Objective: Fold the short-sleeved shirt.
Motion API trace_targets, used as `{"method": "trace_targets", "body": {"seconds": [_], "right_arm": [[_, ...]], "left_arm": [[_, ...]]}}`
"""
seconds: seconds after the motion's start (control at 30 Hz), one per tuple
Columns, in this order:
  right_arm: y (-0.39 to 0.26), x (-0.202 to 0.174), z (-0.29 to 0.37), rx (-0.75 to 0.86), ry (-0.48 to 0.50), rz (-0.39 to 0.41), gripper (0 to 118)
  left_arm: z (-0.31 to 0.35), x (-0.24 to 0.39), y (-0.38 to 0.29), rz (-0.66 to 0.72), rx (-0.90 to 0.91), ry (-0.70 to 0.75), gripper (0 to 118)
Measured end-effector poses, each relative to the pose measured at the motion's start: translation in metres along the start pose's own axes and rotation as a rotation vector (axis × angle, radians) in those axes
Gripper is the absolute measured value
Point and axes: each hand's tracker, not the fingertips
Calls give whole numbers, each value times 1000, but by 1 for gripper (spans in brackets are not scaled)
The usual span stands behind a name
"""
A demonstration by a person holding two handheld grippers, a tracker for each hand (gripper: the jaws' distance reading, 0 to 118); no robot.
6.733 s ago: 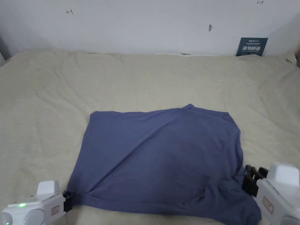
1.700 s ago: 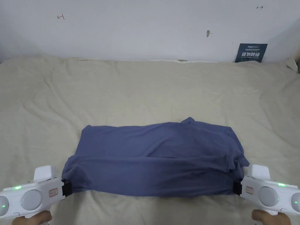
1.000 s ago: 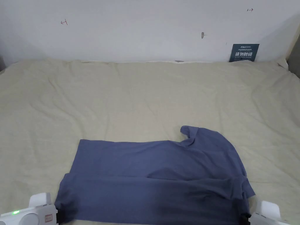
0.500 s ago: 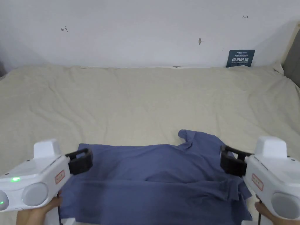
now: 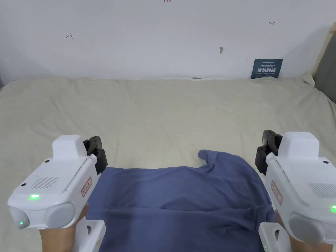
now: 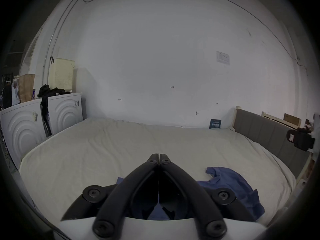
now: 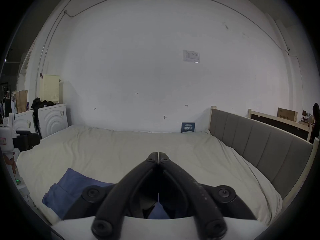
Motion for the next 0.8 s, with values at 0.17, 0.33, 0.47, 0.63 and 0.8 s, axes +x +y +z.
{"method": "trace_targets", "body": {"seconds": [0.17, 0.33, 0.47, 0.63, 0.8], "right_arm": [[-1, 2, -18, -21, -8, -6, 1], [-3, 5, -46, -51, -6, -5, 1], [-8, 5, -72, -83, -11, 4, 1], [-21, 6, -103, -137, -17, 8, 1], [-34, 10, -126, -185, -30, 18, 1]], "left_arm": [[-32, -8, -1, -25, -85, 5, 0], [-102, -34, -9, -56, -262, -30, 0], [-166, -59, -26, -56, -422, -25, 0], [-238, -93, -54, 48, -610, 34, 77], [-282, -110, -85, 42, -722, 128, 105]]}}
